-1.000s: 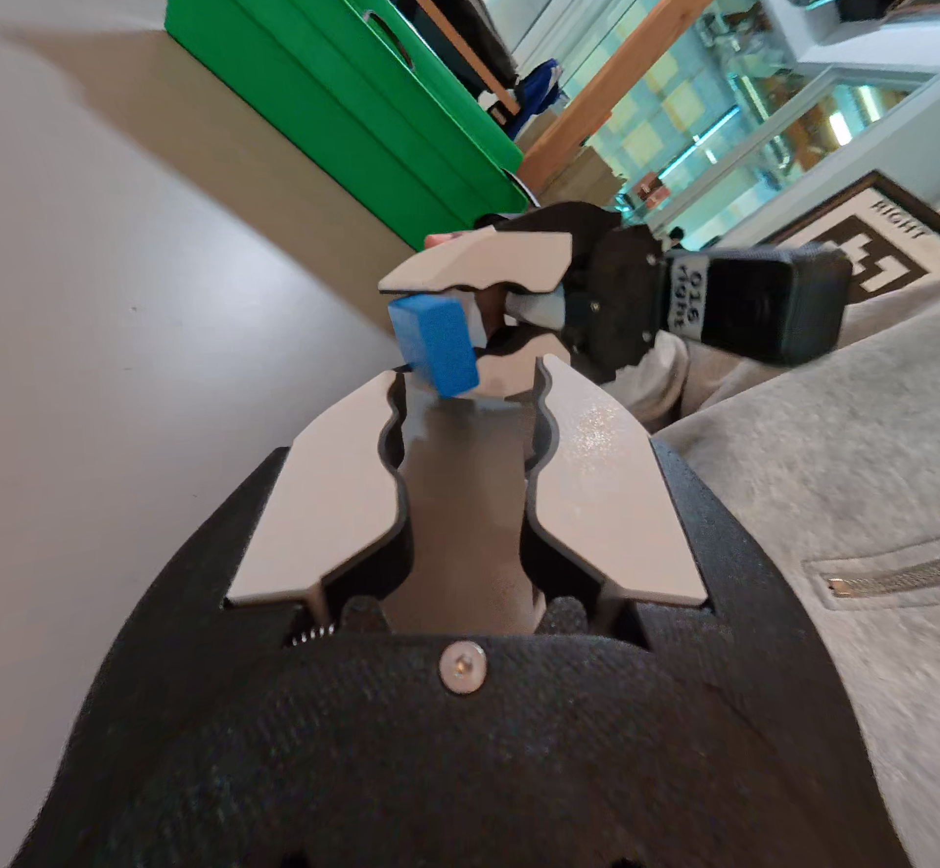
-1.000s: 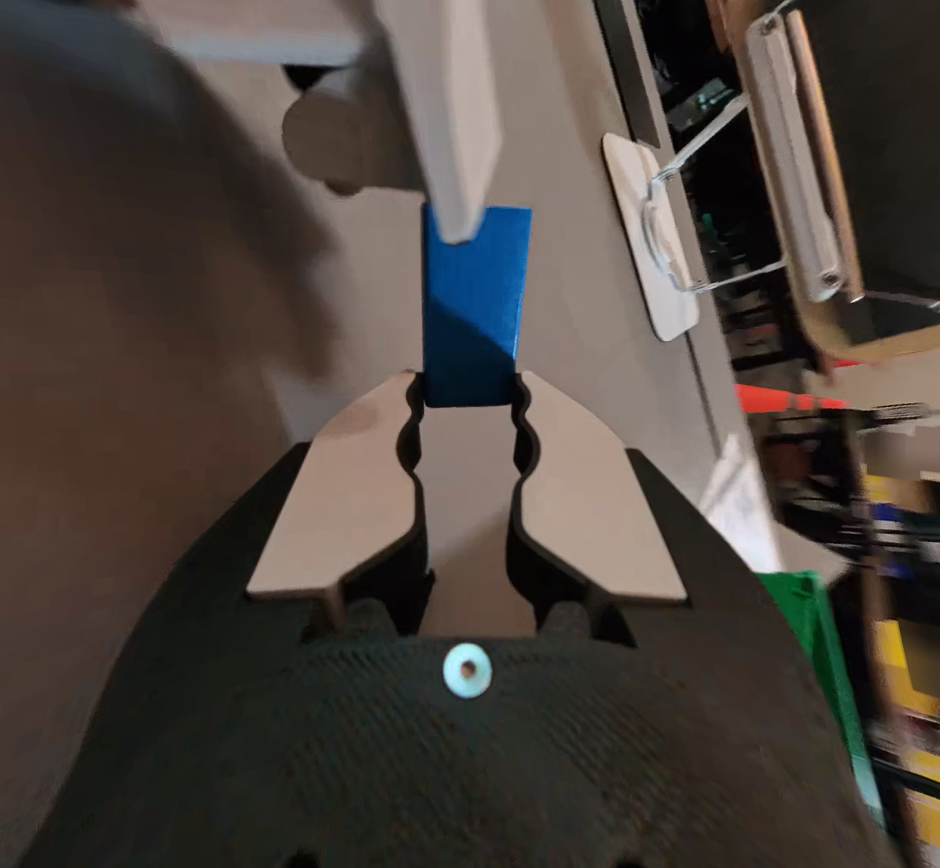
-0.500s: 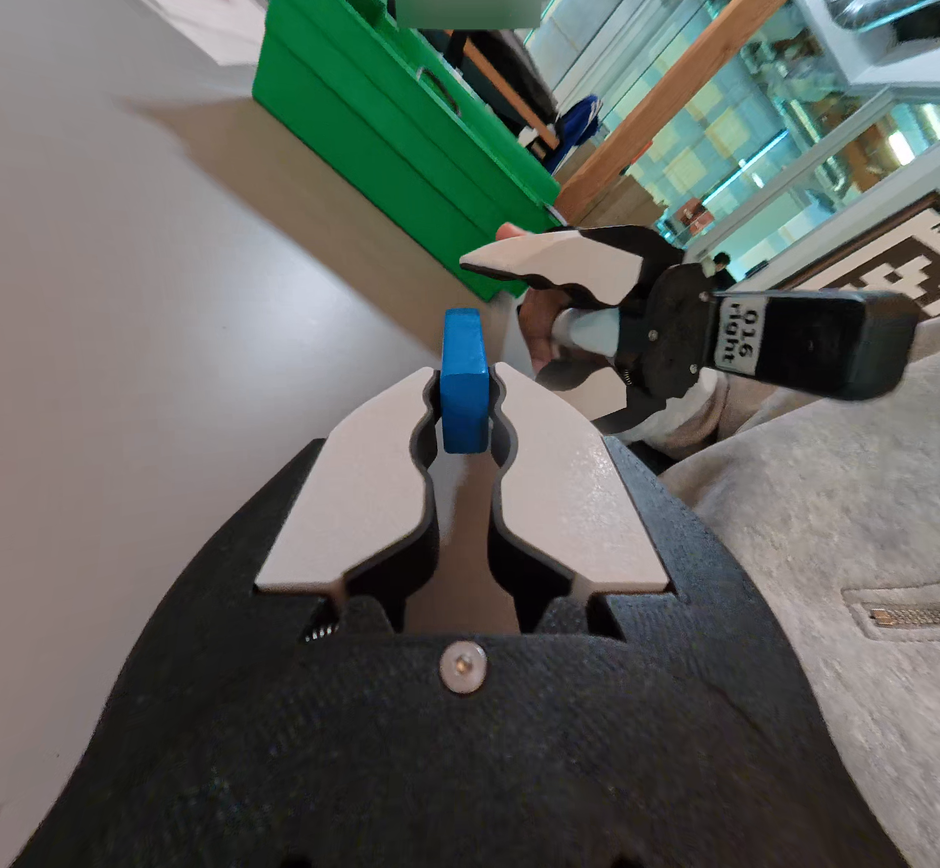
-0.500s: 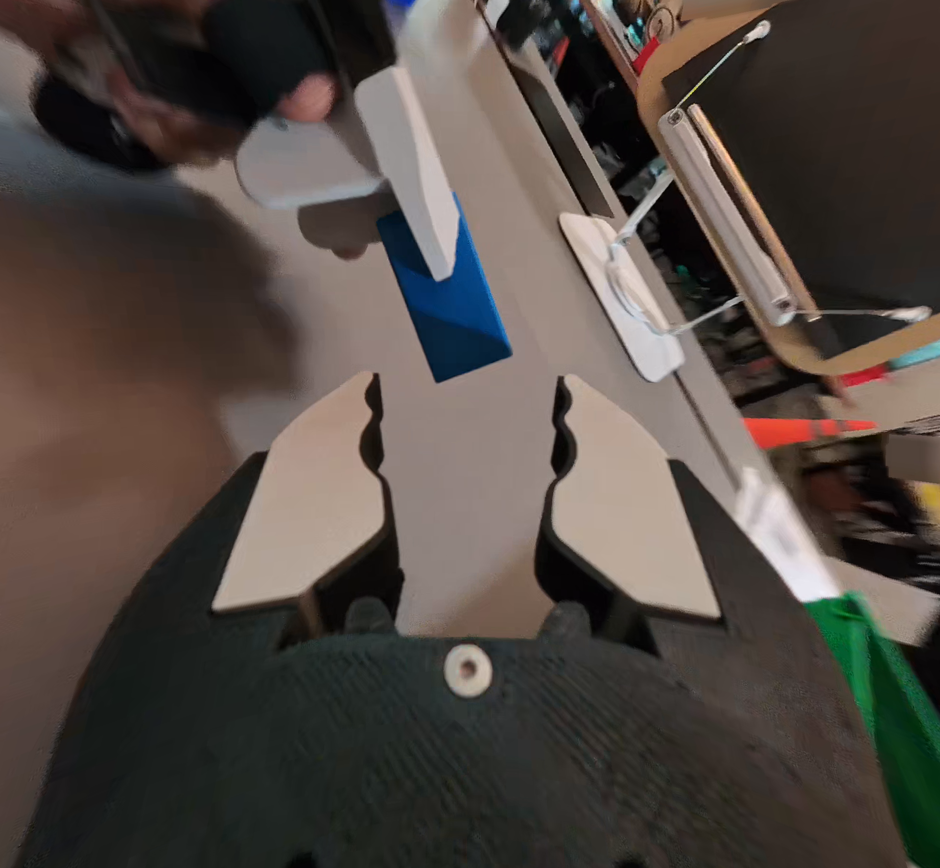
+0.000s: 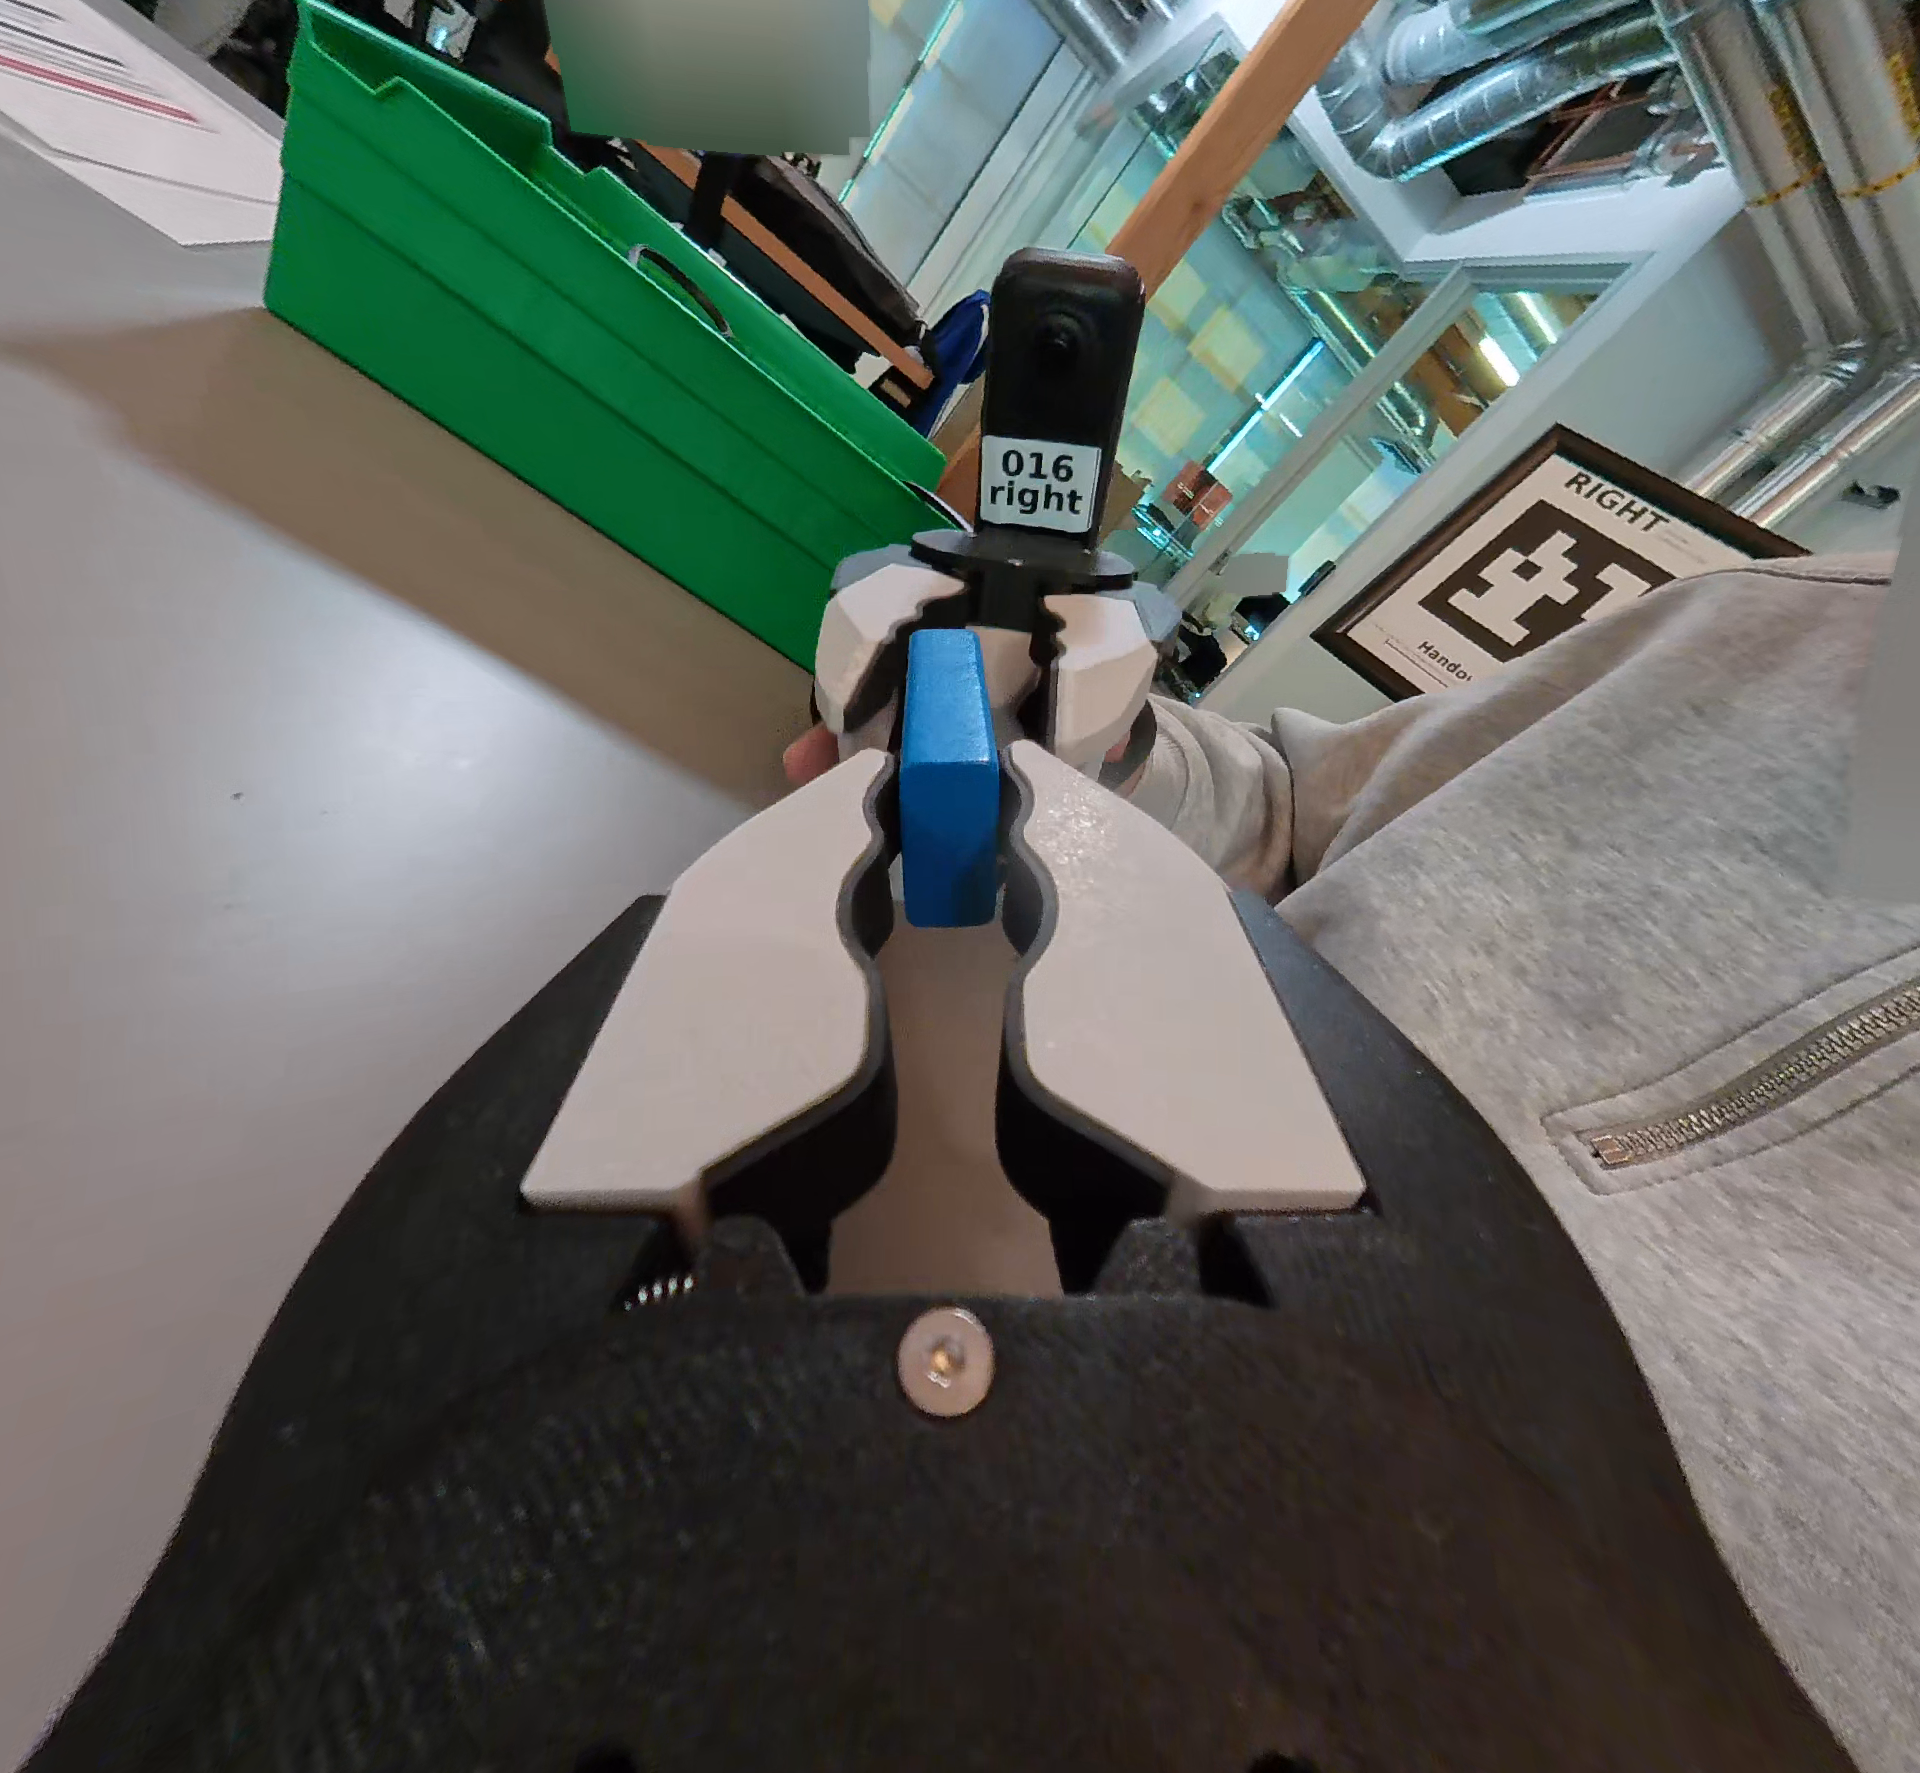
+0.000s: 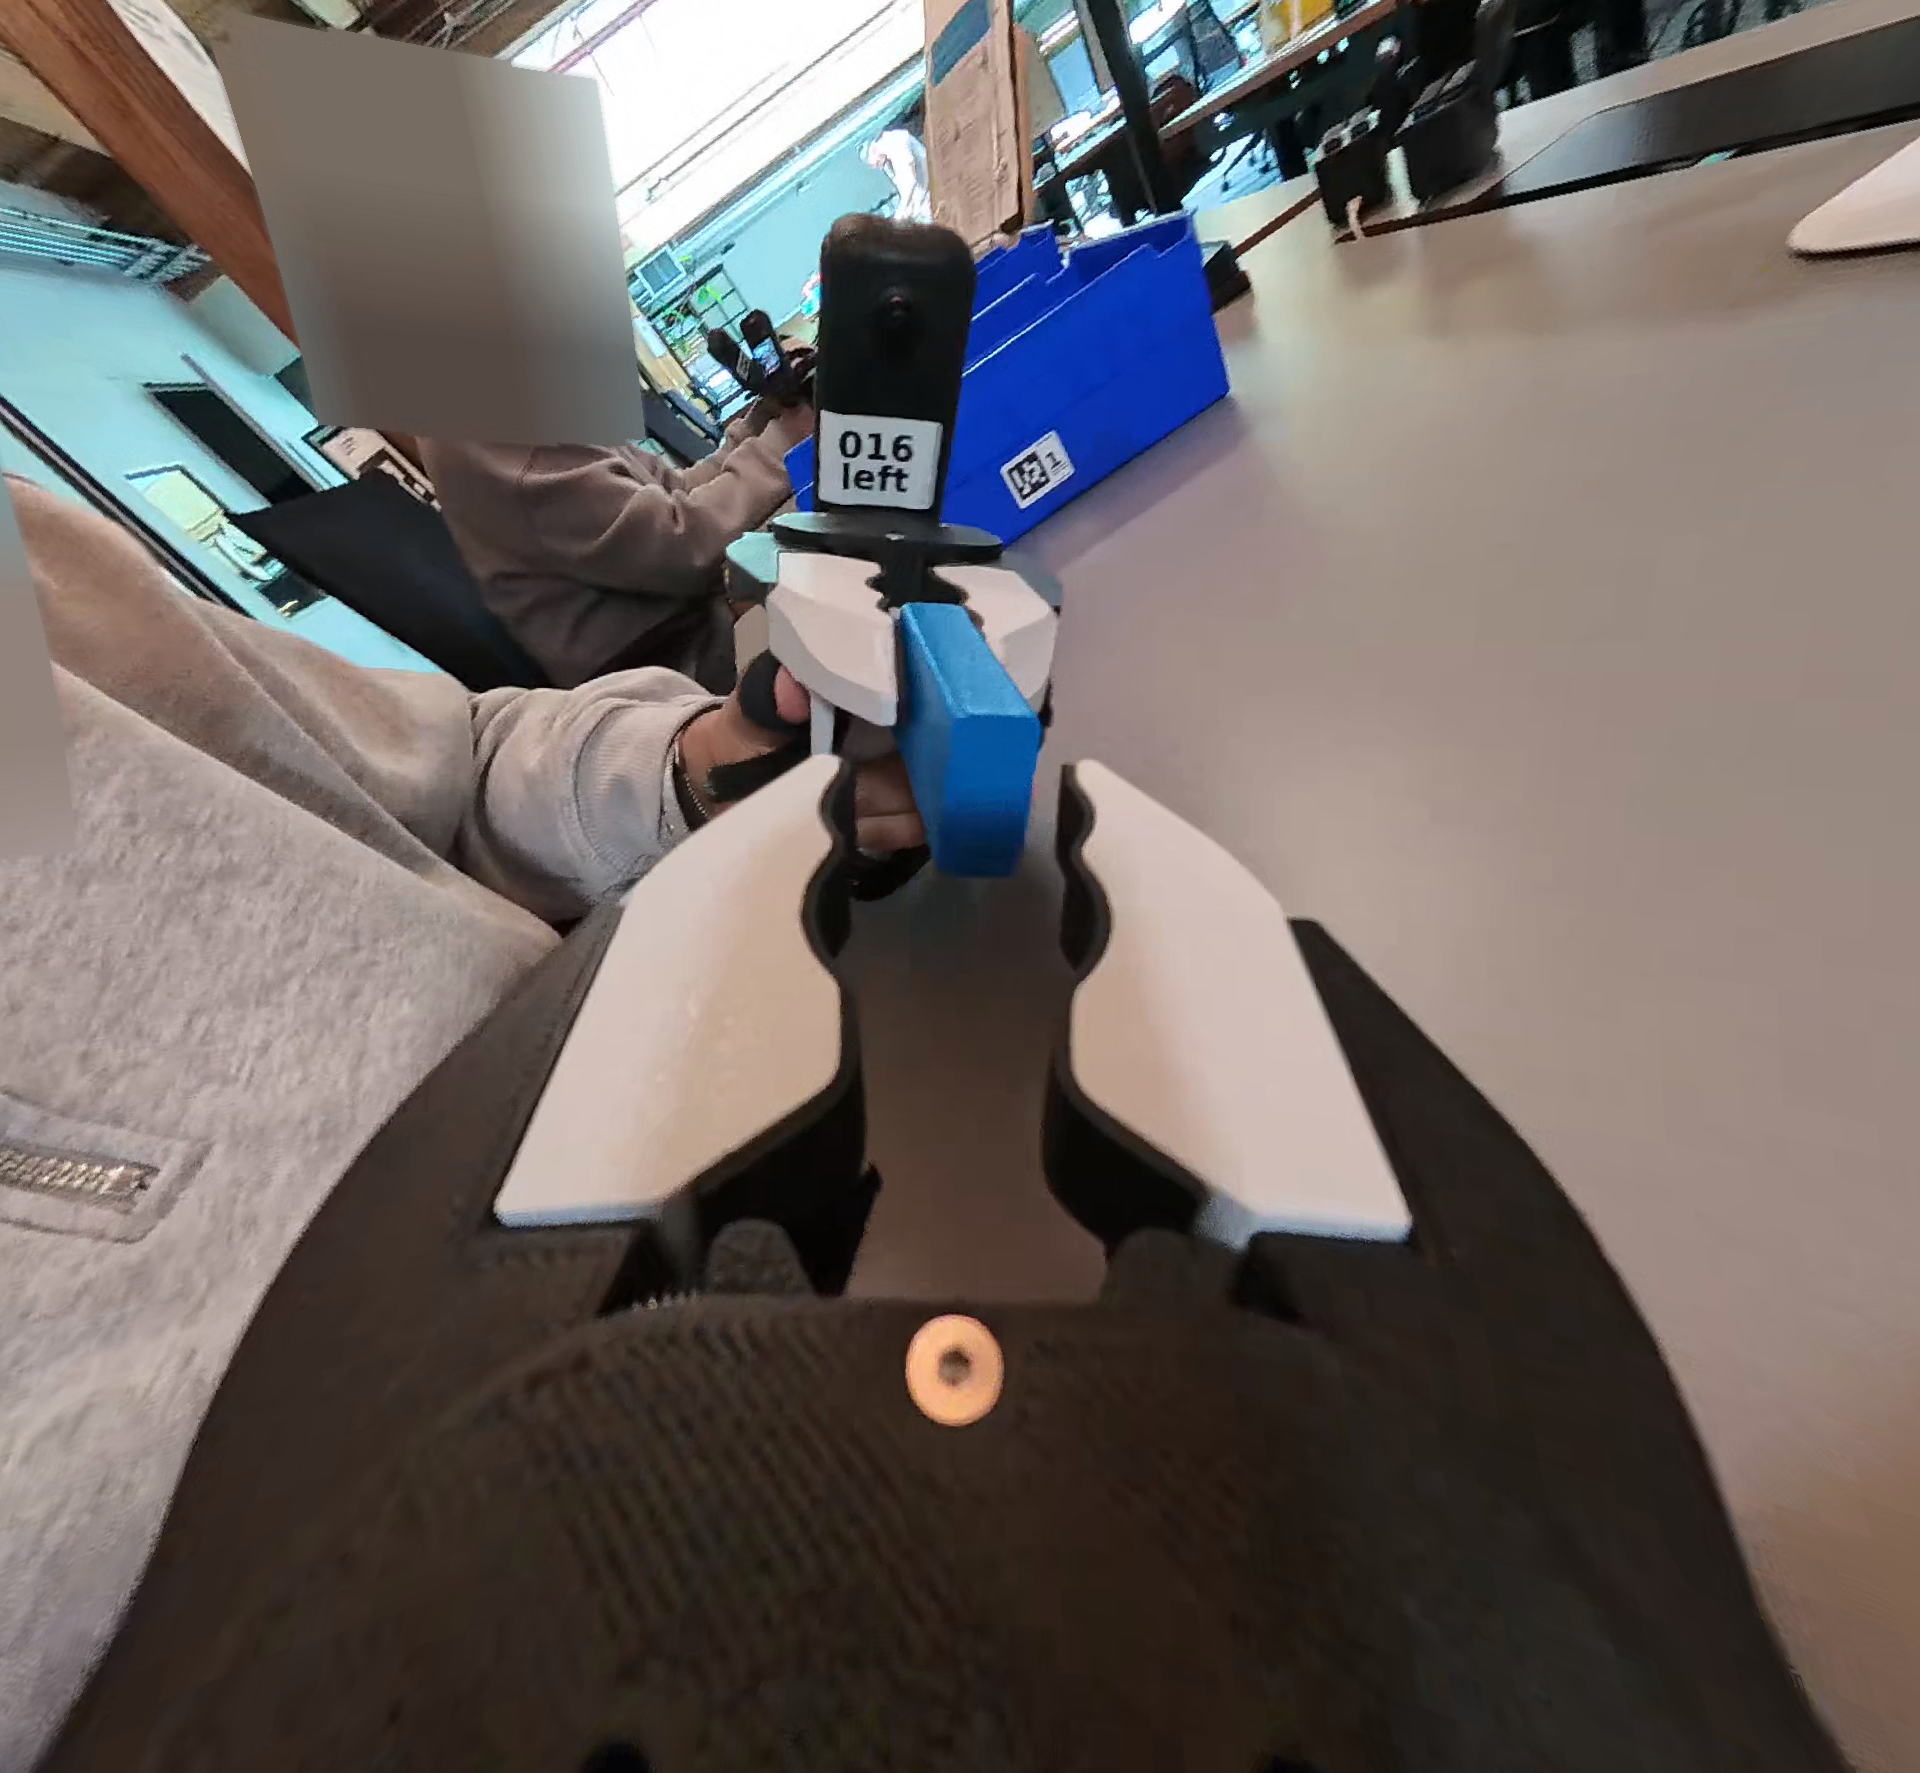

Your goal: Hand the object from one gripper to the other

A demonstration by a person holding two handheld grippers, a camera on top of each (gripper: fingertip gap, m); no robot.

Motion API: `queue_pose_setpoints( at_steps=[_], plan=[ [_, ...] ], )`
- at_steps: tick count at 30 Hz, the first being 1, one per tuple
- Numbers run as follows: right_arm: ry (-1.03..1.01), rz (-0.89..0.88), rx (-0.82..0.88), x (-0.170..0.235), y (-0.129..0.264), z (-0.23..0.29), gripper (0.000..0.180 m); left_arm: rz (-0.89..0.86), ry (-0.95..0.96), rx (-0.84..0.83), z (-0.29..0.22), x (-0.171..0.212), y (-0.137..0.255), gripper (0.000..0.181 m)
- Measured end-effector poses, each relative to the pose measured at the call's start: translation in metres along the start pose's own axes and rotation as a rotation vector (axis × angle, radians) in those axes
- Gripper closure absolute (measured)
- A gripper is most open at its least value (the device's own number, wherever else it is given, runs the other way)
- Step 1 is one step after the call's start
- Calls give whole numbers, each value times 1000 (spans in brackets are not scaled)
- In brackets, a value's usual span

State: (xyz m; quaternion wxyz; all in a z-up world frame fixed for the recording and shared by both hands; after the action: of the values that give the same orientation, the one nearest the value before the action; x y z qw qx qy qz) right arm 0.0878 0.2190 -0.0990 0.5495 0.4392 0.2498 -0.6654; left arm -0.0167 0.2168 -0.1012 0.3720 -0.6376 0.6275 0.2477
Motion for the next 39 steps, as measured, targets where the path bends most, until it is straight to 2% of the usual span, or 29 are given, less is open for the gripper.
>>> queue_pose_setpoints(
  at_steps=[3, 5, 10, 15, 27, 34, 39],
  plan=[
    [-34, 8, -22, 4, -4, 3, 160, -11, 4, 25, -2, 1, -3, 165],
    [-68, -4, -51, 3, -3, 3, 162, -18, 9, 39, -3, 1, -4, 165],
    [-96, -23, -72, 0, 0, 3, 163, -15, 1, 32, -2, 2, -5, 164],
    [-114, -65, -68, -7, 7, -1, 163, -25, -32, 6, -2, 1, -4, 148],
    [-174, -118, -97, -13, 14, -6, 163, -51, -54, -12, -1, -1, -1, 141],
    [6, -76, 19, -11, 13, -5, 163, -34, -68, -44, 1, 0, -2, 137],
    [69, -55, 27, -9, 11, -1, 163, -48, -58, -50, 2, -1, 0, 137]
  ],
)
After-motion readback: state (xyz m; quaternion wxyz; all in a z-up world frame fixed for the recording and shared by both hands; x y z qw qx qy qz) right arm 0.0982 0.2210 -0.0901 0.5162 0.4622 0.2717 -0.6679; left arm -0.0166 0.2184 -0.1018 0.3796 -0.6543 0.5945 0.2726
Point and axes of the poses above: each gripper's, where its closed fingertips meet, y back along the fingers, x out of its underside, z = x × y across the jaws, the point moved 5 cm from there along y, back along the fingers, and after that the axes turned 11 degrees about x, right-handed, at the moved point
